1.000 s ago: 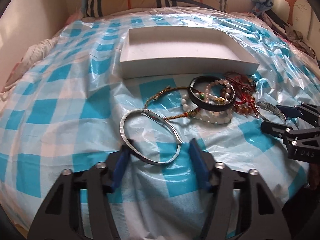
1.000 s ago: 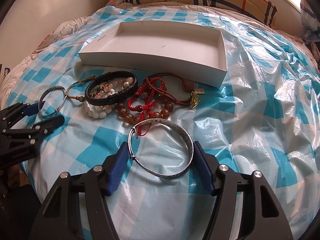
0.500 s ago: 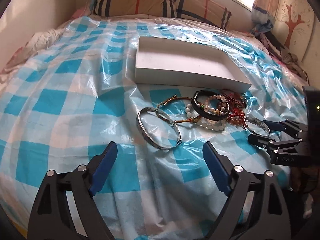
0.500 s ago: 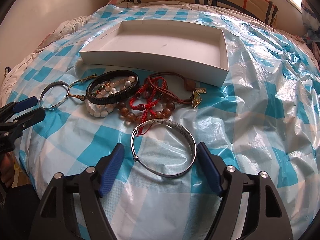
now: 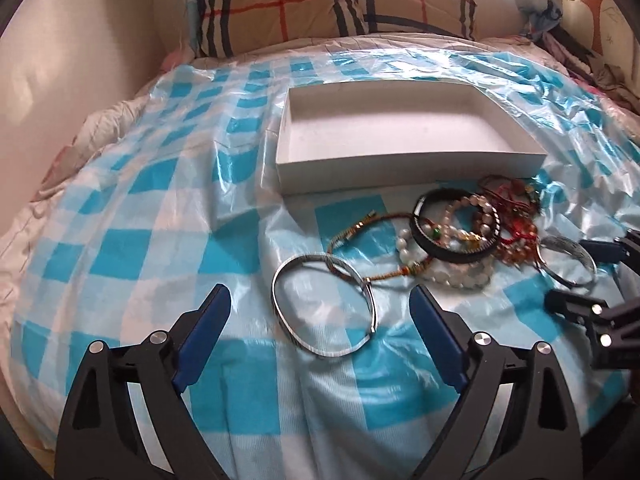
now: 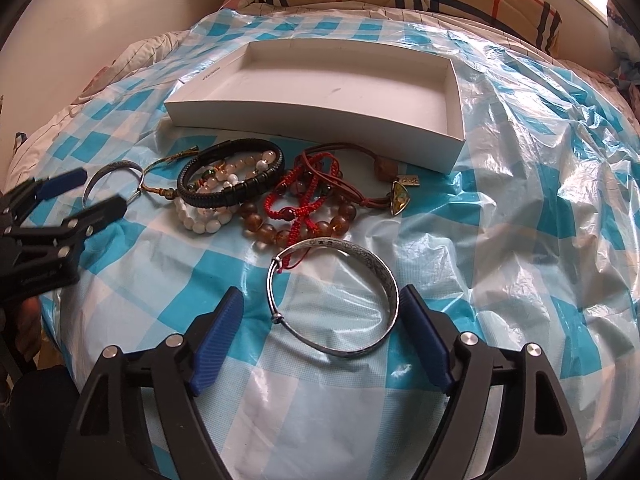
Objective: Organize jewelry
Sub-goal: 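Lift the thin silver bangle with the left tool while the right tool lifts the wide bangle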
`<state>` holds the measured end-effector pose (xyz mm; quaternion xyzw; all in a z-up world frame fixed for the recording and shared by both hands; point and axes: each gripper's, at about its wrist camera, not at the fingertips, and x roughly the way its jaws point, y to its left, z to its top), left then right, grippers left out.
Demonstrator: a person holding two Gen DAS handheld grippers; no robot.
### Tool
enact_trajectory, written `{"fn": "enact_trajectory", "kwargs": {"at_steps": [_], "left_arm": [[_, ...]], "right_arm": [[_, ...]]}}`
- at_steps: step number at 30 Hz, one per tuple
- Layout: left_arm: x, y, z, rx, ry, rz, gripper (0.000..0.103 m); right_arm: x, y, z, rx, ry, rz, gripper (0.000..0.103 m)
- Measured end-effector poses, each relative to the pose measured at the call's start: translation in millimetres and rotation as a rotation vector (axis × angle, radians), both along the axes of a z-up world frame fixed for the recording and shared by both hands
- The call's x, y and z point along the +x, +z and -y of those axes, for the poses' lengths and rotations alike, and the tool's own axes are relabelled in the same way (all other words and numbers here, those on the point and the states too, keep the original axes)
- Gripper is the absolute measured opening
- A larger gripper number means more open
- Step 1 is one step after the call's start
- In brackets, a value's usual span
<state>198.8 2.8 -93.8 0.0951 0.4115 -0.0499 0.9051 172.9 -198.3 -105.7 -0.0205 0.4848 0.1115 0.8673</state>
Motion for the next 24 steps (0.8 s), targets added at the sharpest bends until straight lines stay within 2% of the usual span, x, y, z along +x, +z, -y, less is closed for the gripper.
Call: {"fn": "enact_trajectory", "kwargs": {"at_steps": [5, 7, 9, 12, 15, 24], "left_arm": [[12, -15, 2, 0.002, -0.014, -0.036, 0.084], [13, -16, 2, -0.019, -0.023, -0.040, 0.075], [13, -17, 1, -0.037, -0.029, -0.045, 0.062], [14, -17, -1, -0.044, -0.025, -0.042, 0.052], [12, -17, -4, -0.059, -0.025, -0.041, 0.051], [-1, -11, -14, -0.115, -0.041, -0.038, 0.051]], "right_arm": [[0, -1, -2, -0.010, 0.001, -0.002, 0.077], [-1, -1, -3, -0.013, 0.002, -0.002, 0.077], [-1, -1, -3, -0.012, 0.002, 0.000, 0.077], [-1, 0, -4, -0.014, 0.007, 0.004, 0.074], [-3, 2, -7, -0.022, 0.014, 0.016, 0.064], [-6, 6, -5, -0.016, 0.005, 0.032, 0.063]]}}
